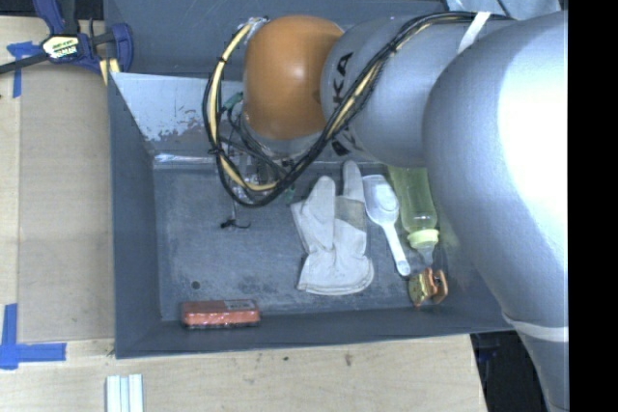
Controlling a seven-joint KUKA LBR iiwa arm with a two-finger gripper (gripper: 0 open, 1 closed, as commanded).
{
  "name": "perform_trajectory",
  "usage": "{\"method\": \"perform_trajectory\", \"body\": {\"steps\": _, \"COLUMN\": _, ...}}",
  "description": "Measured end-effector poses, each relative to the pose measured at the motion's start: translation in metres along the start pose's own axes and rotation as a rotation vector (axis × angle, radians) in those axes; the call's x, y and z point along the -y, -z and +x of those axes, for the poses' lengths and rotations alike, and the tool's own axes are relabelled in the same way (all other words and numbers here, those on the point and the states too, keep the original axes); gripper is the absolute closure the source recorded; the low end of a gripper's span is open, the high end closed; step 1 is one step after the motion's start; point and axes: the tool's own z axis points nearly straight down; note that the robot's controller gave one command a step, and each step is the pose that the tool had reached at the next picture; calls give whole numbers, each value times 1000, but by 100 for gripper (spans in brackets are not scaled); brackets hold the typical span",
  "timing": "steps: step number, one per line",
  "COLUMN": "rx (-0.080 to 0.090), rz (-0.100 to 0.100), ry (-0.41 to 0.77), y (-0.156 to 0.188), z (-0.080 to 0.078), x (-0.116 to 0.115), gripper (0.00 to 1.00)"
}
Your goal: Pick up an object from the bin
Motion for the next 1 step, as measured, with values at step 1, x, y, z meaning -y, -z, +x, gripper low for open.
{"method": "perform_trajectory", "body": {"steps": 1, "rx": -7, "rz": -1, "ry": 51, "y": 1, "z": -5, "x": 50, "gripper": 0}}
